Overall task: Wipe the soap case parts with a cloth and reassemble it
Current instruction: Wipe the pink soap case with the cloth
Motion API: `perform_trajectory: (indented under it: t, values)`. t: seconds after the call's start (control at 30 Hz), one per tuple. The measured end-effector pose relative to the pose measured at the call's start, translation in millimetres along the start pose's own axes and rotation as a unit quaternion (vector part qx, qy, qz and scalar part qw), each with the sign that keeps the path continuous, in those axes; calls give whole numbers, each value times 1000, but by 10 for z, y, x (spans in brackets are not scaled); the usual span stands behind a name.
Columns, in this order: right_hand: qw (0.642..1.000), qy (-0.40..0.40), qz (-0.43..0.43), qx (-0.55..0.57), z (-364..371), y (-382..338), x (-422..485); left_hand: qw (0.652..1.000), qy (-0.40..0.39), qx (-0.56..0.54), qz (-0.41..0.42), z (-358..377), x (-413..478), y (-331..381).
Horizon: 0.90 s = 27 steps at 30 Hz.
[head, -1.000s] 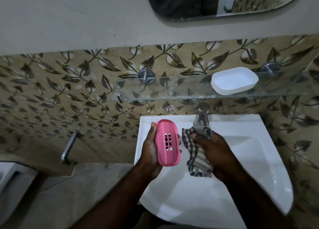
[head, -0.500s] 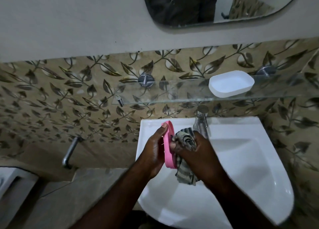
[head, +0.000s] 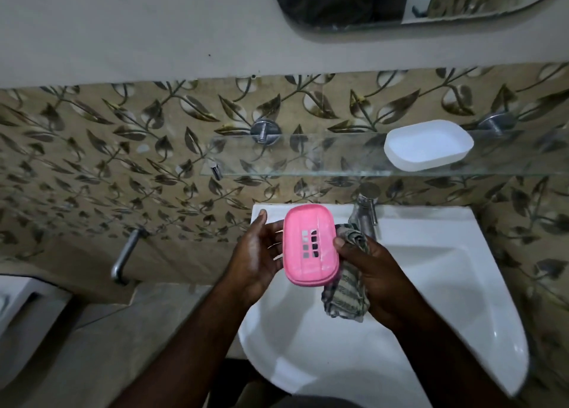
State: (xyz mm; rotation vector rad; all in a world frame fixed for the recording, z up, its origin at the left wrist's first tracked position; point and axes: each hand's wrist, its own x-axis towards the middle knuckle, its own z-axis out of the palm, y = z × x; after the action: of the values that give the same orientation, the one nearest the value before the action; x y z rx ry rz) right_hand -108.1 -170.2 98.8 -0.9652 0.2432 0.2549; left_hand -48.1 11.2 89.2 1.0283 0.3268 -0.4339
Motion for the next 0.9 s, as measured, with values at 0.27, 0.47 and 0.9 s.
perform_trajectory:
  t: [0.27,0.47,0.9]
  values:
    - [985,51,-22,-161,-34,57,90,975,-134,-137,-115,78,-17,-222]
    - [959,70,-43,-271,-106,-114,108,973,-135,-160,-96,96,42,-191]
    - [925,77,-178,-328,-18,-567,-94,988,-95,-89,-82,297,230,-263]
